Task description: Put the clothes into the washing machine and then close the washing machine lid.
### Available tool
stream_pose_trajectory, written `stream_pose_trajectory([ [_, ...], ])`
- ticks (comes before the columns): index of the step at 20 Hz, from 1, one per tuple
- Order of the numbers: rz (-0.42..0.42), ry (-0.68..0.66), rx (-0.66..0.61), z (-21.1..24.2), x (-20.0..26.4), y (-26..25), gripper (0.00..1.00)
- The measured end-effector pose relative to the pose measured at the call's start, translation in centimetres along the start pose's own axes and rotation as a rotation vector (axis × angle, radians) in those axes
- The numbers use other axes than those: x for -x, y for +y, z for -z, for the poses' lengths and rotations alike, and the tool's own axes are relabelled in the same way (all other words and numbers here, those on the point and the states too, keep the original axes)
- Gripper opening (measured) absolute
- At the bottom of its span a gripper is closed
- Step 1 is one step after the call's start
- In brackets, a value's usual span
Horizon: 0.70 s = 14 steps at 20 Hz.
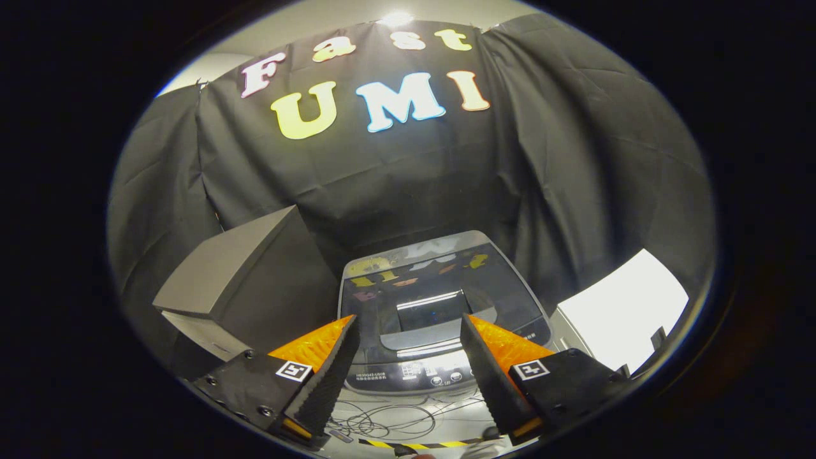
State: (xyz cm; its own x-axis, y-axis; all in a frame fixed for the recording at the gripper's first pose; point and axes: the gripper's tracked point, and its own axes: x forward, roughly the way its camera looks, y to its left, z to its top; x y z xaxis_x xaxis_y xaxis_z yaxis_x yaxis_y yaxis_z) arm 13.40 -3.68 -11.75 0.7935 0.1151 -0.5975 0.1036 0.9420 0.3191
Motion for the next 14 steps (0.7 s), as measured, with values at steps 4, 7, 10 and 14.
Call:
stream_pose_trajectory([
  [4, -0.024, -0.041, -0.016, 1.5, 3.2, -0.8, 0.98],
  [7, -0.067, -0.060, 0.034, 3.2, 5.4, -0.1, 0.99],
  [10, -0.134, -0.135, 0.124, 4.1, 8.8, 1.7, 0.98],
  [14, -0.165, -0.287, 0.310, 4.7, 12.3, 3.1, 0.98],
])
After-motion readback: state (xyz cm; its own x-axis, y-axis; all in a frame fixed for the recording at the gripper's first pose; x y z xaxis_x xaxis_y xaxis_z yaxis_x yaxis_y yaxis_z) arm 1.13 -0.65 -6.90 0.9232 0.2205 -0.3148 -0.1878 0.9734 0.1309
